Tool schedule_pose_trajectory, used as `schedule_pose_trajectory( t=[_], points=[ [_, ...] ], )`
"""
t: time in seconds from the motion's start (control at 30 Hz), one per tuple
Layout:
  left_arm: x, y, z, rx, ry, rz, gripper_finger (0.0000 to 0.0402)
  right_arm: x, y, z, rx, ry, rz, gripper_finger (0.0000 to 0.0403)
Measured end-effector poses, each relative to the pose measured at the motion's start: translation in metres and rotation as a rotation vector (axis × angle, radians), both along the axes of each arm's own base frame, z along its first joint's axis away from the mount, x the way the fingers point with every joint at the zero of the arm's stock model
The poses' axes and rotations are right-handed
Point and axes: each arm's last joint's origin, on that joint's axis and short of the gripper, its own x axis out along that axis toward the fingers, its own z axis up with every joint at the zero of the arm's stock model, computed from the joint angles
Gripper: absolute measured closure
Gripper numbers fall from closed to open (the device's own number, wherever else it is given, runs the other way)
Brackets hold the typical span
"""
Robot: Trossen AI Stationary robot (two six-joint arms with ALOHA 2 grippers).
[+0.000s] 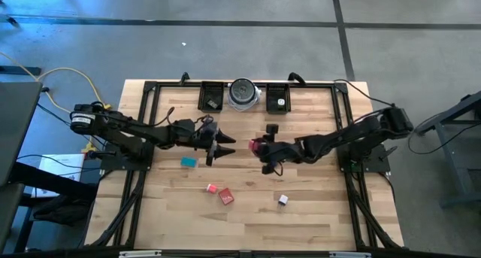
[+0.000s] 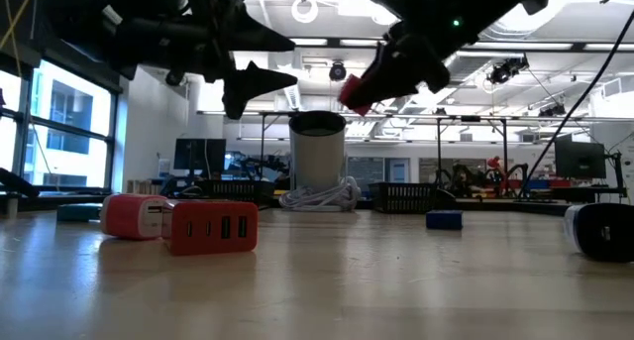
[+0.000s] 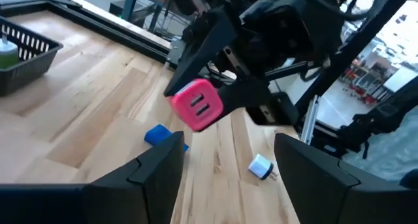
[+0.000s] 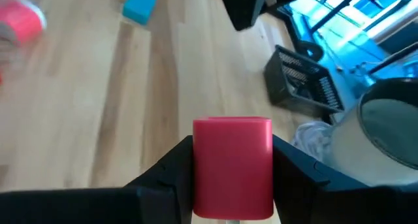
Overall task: Pick & Place Office items
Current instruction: Put the pink charger adapter into the right black basket
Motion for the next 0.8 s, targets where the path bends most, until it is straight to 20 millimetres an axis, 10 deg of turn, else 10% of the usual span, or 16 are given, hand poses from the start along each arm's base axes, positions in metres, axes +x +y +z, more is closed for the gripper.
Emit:
schedule_pose_trajectory(
  t=[0.8],
  points=[
    [0.025,0.010,-0.011,-0.243,0.052,0.071,0.0169,0.035,0.005,0.022,-0.133,0.085,-0.012,0.0263]
  ],
)
